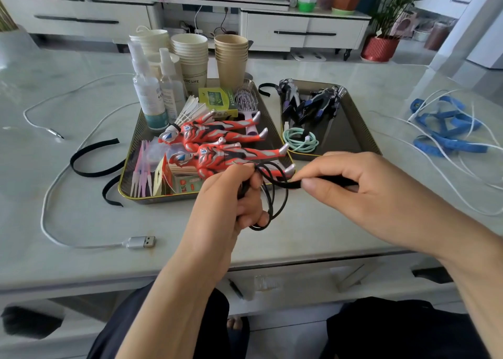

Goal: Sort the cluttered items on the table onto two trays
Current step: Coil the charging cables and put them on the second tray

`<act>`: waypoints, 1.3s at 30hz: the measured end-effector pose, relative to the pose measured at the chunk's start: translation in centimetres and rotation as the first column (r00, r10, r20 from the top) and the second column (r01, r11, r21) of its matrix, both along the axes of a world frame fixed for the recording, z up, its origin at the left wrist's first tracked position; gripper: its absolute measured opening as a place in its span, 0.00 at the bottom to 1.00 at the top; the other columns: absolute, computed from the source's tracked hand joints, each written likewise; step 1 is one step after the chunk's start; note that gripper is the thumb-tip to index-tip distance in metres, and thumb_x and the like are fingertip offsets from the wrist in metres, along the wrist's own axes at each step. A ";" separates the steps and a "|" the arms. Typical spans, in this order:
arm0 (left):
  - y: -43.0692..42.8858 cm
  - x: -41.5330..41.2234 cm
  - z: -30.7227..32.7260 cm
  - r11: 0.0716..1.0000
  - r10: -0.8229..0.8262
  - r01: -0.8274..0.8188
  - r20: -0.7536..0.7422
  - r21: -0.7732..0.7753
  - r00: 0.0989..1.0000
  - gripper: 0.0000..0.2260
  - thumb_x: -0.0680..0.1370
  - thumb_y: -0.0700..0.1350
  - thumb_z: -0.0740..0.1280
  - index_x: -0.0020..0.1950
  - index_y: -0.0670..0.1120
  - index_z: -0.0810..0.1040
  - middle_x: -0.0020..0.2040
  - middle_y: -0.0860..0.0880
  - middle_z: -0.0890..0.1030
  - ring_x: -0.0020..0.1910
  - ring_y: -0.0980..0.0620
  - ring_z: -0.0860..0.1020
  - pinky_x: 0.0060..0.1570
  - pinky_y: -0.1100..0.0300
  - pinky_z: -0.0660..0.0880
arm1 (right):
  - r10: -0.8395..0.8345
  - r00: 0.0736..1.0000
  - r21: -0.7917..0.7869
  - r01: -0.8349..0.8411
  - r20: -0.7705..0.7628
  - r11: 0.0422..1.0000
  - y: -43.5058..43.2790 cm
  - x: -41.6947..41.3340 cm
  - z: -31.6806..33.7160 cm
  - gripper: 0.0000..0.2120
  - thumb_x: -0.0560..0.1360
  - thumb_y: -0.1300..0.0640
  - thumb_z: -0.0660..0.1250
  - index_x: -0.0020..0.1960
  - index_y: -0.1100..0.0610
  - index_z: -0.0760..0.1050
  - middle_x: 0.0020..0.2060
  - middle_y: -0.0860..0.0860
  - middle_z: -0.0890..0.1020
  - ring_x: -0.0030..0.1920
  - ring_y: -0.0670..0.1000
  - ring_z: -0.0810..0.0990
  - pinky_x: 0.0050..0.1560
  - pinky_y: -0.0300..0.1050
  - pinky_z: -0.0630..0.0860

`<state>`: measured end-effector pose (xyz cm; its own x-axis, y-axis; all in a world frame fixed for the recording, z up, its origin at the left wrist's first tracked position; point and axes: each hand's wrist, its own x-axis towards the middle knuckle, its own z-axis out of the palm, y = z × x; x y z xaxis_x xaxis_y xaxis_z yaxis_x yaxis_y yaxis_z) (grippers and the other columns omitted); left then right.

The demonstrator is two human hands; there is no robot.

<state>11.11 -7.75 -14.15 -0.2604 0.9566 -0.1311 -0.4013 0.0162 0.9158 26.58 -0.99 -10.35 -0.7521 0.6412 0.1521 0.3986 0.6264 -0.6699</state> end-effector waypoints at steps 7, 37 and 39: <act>-0.1 0.1 0.0 0.998 -0.045 0.047 0.055 -0.033 0.997 0.17 0.80 0.46 0.55 0.31 0.45 0.65 0.19 0.54 0.56 0.19 0.55 0.54 0.24 0.64 0.66 | -0.002 0.998 0.151 0.012 -0.065 0.988 0.0 -0.5 -0.4 0.05 0.64 0.45 0.73 0.36 0.45 0.81 0.33 0.41 0.74 0.30 0.43 0.70 0.32 0.30 0.63; -0.6 0.1 0.0 0.984 -0.070 0.107 -0.240 0.142 0.968 0.10 0.70 0.53 0.67 0.42 0.47 0.82 0.21 0.55 0.65 0.21 0.56 0.63 0.40 0.54 0.67 | 0.154 0.895 0.782 0.270 -0.419 0.561 0.3 -2.1 -5.0 0.07 0.75 0.64 0.68 0.51 0.59 0.72 0.44 0.55 0.85 0.46 0.48 0.82 0.47 0.38 0.77; -0.6 0.3 0.0 0.978 -0.016 0.072 -0.275 0.194 0.961 0.09 0.71 0.52 0.67 0.43 0.48 0.82 0.22 0.55 0.66 0.22 0.57 0.62 0.37 0.54 0.69 | 0.125 0.892 0.758 0.288 -0.435 0.585 0.3 -2.1 -4.8 0.04 0.74 0.64 0.69 0.48 0.60 0.75 0.43 0.55 0.85 0.43 0.41 0.79 0.50 0.30 0.73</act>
